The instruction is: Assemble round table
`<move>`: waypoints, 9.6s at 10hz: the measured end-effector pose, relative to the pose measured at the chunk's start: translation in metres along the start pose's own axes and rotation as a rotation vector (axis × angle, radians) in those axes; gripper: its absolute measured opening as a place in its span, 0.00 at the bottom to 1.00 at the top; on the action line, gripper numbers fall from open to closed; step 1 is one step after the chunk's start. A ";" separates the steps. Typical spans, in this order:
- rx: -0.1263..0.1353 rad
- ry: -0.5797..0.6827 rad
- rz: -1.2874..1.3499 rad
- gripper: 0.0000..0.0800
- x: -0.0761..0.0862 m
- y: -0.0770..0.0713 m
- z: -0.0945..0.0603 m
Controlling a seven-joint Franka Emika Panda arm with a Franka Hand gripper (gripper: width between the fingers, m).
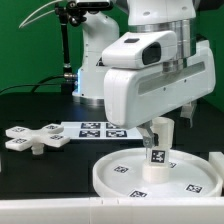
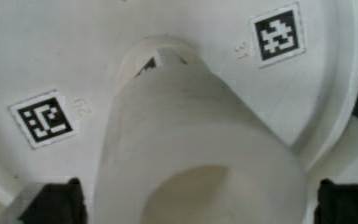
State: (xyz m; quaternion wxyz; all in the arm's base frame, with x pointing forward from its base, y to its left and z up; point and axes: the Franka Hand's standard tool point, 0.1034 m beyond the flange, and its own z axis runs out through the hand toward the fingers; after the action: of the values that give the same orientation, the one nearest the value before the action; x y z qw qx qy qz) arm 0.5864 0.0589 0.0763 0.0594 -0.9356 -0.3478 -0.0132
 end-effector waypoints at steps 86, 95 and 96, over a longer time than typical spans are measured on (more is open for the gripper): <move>-0.085 -0.033 -0.343 0.81 -0.003 -0.004 0.011; -0.095 -0.092 -0.871 0.81 -0.010 0.006 0.011; -0.096 -0.104 -0.943 0.81 -0.011 0.007 0.010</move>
Offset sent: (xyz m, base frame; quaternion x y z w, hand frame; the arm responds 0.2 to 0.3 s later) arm -0.0110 0.0029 -0.0030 -0.0199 0.0177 -0.1572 0.9872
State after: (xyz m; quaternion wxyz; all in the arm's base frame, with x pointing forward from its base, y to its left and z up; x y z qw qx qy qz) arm 0.5822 0.0476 0.0645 -0.0139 -0.6768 -0.7360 -0.0080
